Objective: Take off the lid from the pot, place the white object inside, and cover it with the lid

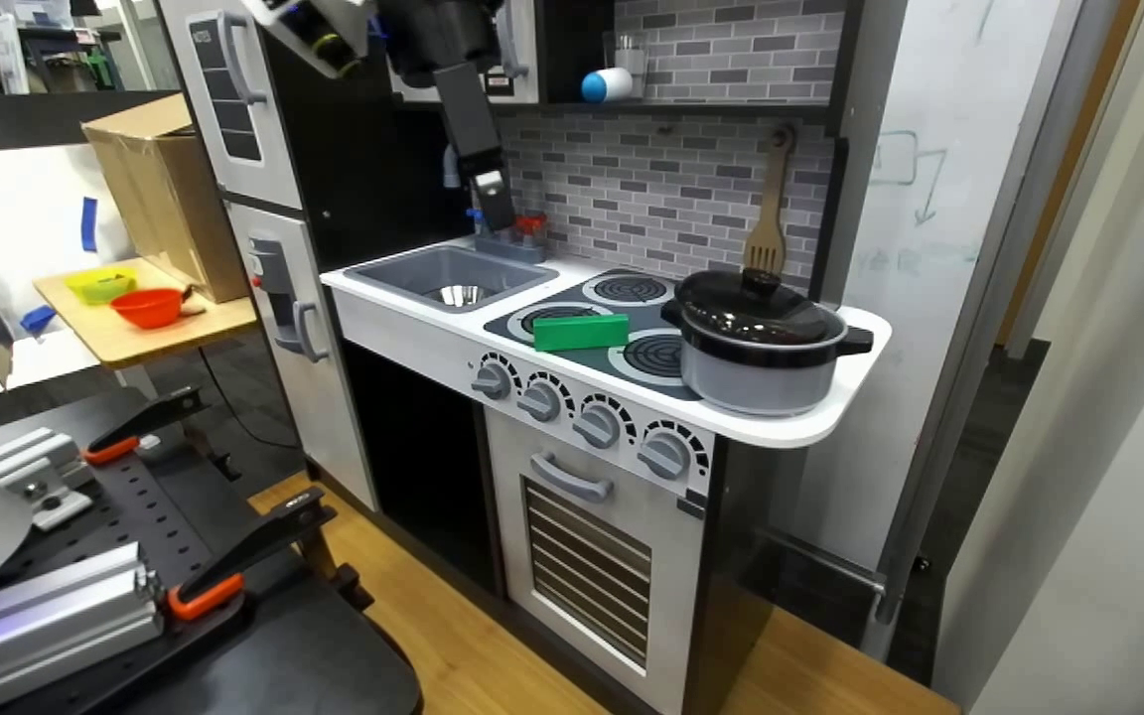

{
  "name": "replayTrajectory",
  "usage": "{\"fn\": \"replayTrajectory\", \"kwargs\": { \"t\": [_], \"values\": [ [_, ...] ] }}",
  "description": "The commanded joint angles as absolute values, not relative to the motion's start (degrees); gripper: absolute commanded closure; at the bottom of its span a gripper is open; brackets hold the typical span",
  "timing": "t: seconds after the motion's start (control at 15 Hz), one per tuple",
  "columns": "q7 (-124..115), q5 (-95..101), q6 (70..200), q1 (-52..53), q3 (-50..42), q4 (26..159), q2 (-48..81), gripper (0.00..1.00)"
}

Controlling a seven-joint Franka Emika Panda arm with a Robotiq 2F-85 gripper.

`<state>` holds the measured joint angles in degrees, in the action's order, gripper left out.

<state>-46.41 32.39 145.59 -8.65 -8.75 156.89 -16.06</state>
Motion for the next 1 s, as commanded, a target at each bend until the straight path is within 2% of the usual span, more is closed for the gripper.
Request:
{"fn": "replayTrajectory", "kwargs": {
  "t": [0.0, 0.07, 0.13, 0.2, 0.93],
  "values": [
    [-49.7, 31.7, 143.9, -6.1, -6.2, 159.8, -20.3, 0.00],
    [-47.9, 30.5, 145.9, -10.8, -2.3, 161.3, -20.5, 0.00],
    [-49.5, 31.9, 145.4, -7.7, -4.6, 161.3, -21.3, 0.00],
    [-48.2, 30.0, 145.7, -10.9, -1.1, 161.2, -21.2, 0.00],
    [-48.1, 30.2, 145.7, -11.8, -0.9, 161.1, -20.5, 0.00]
  ]
}}
